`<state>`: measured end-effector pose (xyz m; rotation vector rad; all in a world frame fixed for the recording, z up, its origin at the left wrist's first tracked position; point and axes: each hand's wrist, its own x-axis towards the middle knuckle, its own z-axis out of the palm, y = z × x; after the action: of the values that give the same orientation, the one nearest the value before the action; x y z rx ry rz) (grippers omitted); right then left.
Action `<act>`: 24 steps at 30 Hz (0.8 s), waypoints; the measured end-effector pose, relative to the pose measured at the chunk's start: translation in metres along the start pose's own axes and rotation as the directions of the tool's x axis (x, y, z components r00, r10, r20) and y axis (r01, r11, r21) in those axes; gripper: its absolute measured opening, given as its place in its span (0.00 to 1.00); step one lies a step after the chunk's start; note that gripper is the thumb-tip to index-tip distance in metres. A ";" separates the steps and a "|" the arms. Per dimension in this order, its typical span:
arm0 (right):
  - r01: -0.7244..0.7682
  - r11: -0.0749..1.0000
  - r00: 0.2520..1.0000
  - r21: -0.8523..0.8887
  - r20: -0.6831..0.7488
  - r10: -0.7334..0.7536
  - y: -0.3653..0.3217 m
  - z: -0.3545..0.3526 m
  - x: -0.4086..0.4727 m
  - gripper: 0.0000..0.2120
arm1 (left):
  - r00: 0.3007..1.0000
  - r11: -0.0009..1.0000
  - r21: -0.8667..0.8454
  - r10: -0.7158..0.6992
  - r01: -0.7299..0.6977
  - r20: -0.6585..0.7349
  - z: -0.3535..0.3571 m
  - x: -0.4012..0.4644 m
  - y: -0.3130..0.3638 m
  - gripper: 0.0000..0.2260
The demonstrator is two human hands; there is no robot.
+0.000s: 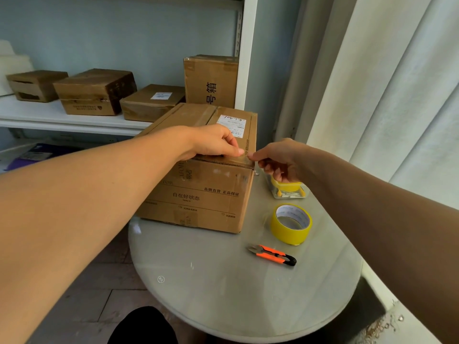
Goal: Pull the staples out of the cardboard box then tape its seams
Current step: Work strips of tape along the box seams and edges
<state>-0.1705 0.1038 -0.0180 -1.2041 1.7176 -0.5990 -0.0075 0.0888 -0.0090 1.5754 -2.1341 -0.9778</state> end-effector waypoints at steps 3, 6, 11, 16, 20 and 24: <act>0.007 1.000 1.000 -0.013 -0.006 -0.007 0.001 0.002 0.001 0.11 | 1.000 1.000 0.010 -0.001 0.001 -0.007 0.002 0.001 0.002 0.06; 0.024 0.999 0.999 -0.031 -0.029 -0.025 0.001 0.004 0.002 0.10 | 1.000 1.000 0.028 -0.001 0.002 -0.015 0.004 0.003 0.001 0.06; 0.076 0.996 0.996 -0.052 -0.048 -0.078 0.004 0.005 0.003 0.10 | 1.000 0.999 0.036 0.029 -0.029 0.006 0.005 0.004 0.001 0.06; 0.137 0.990 0.989 -0.022 -0.058 -0.138 0.009 0.008 0.004 0.17 | 0.998 0.998 -0.001 0.066 -0.066 0.001 0.007 0.002 0.002 0.04; 0.125 0.991 0.992 0.053 -0.028 -0.124 0.011 0.011 0.001 0.15 | 0.998 0.998 0.021 0.062 -0.061 -0.011 0.008 0.000 0.003 0.05; 0.093 0.990 0.996 0.101 0.005 -0.094 0.012 0.011 0.001 0.14 | 0.998 0.997 0.039 0.062 -0.062 0.001 0.008 0.000 0.004 0.07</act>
<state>-0.1661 0.1087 -0.0329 -1.2190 1.6101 -0.7271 -0.0149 0.0920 -0.0122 1.5173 -2.2009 -0.9216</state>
